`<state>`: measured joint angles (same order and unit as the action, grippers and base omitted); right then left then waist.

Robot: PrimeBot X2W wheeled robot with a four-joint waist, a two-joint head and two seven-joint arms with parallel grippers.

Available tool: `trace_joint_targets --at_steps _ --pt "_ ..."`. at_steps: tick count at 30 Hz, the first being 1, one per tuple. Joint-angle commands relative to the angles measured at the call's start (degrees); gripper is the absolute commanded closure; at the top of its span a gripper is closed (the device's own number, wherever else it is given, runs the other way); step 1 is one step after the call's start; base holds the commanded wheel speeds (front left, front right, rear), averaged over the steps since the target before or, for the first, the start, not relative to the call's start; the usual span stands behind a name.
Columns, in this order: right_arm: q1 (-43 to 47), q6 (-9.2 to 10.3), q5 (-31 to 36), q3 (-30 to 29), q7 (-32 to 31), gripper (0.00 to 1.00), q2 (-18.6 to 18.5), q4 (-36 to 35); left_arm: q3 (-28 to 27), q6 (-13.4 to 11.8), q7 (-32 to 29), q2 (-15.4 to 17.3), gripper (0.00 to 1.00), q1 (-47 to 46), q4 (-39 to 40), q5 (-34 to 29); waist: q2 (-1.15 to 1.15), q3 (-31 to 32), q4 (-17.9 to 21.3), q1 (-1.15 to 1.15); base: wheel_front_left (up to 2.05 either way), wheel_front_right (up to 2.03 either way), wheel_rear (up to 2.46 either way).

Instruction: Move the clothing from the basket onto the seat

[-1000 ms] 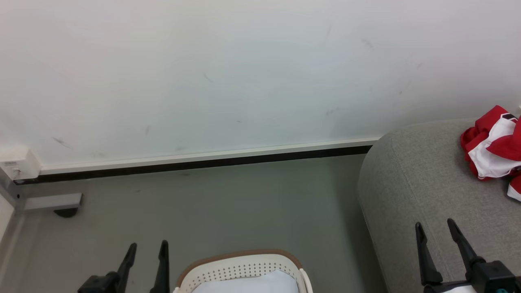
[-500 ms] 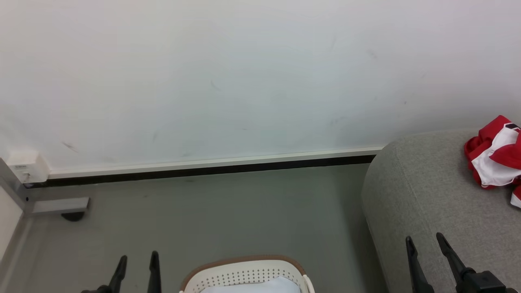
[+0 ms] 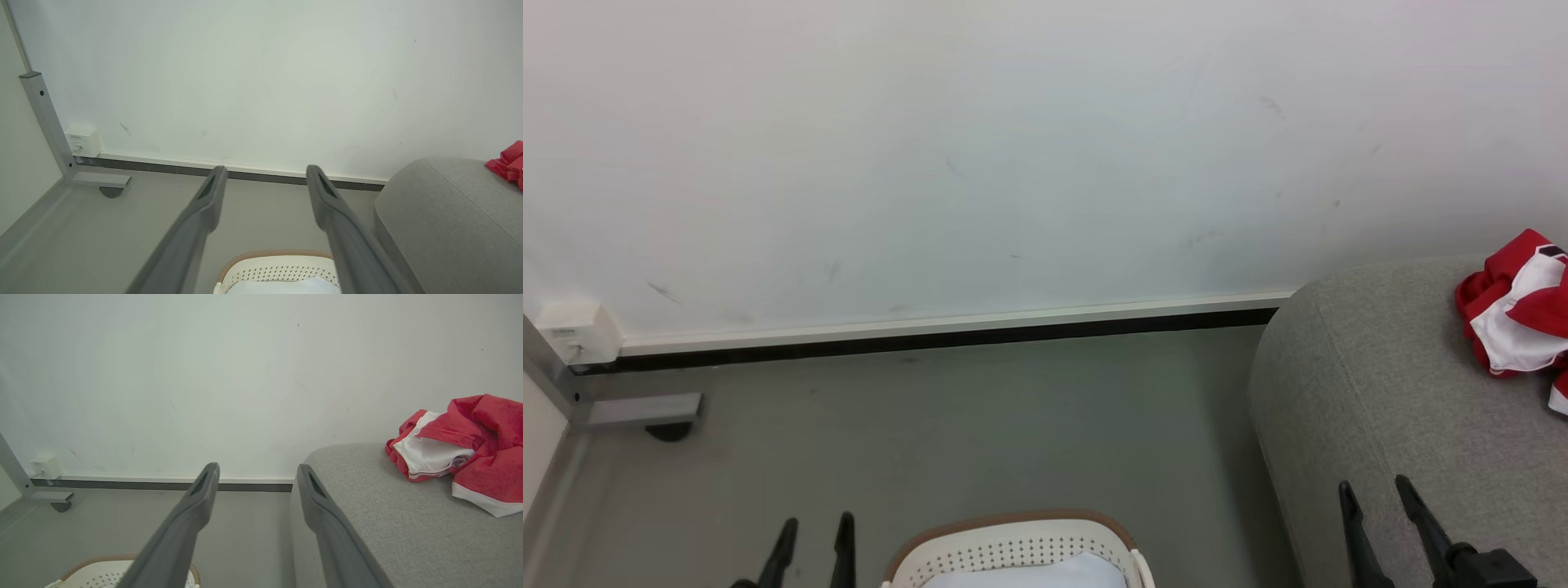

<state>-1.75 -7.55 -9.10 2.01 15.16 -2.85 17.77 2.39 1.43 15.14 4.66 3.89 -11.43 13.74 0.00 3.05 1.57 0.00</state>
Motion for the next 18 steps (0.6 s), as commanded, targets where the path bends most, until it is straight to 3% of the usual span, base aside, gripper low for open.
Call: trace_joint_targets --at_steps 1,5,18 --pt "0.0 -0.01 -0.1 0.0 0.0 1.0 0.0 0.2 0.0 0.2 0.0 -0.1 1.0 0.0 -0.3 0.1 0.0 0.0 0.0 0.0 0.0 0.0 0.0" --pt "0.8 -0.01 -0.8 -0.1 -0.3 1.0 0.2 2.0 0.1 0.3 -0.3 -0.6 1.0 0.3 -2.3 0.7 0.0 0.0 0.0 0.0 0.0 0.0 0.0" --pt "-0.2 0.0 -15.2 -1.6 -4.0 1.0 0.2 0.9 -1.5 1.3 -4.1 -0.8 1.0 -1.7 -2.4 14.3 0.0 -0.3 -0.2 0.0 0.0 0.0 0.0"
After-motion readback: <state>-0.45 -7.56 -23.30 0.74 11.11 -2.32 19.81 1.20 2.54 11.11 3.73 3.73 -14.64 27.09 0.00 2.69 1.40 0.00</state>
